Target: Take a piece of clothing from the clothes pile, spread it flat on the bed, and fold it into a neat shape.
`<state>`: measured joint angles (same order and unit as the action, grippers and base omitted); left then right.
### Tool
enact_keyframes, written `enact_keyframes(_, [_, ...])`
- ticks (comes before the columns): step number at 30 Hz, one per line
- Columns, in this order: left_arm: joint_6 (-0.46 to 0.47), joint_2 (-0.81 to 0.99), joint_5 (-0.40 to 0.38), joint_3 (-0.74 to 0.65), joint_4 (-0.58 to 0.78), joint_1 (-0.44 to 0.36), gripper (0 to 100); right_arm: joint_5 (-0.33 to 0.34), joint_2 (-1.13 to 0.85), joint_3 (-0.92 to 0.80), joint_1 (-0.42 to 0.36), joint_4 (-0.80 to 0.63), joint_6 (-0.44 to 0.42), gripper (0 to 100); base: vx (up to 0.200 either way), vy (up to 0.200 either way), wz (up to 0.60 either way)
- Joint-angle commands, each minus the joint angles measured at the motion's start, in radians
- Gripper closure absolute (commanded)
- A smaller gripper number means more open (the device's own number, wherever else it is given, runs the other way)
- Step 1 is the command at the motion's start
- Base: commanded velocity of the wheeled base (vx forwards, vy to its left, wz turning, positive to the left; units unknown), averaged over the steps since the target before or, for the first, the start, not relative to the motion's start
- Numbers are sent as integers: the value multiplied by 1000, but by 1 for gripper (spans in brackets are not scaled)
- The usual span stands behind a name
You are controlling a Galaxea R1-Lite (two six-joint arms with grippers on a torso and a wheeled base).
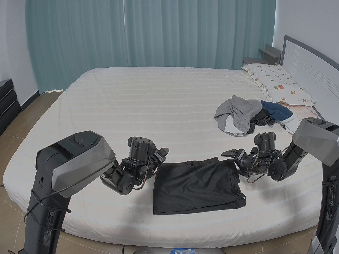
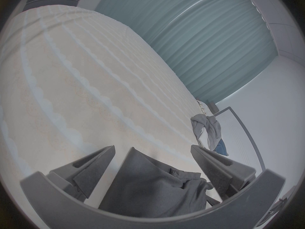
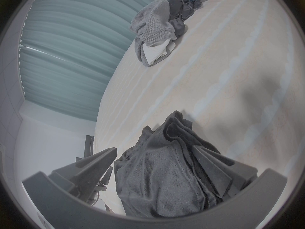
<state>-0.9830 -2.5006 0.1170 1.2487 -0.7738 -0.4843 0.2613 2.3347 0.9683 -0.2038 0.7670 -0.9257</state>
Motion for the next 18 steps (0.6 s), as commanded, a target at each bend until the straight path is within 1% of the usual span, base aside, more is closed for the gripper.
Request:
enact_keyframes(1, [1,-58,24,47,-2,-7,0,-2,17,9,-2,3,-19,0,0,0,0])
enact_keyframes(6, [24,-61,15,51,1,-11,0,-2,22,9,0,3,-21,0,0,0,0])
enact_keyframes(8, [47,-72,6,54,1,-14,0,-2,23,7,-2,3,-21,0,0,0,0])
enact_keyframes(12, [52,-81,3,63,1,-17,0,-2,26,6,-2,3,-21,0,0,0,0])
enact_keyframes(18, [96,-119,15,100,13,-23,0,-2,28,7,-3,3,-22,0,0,0,0])
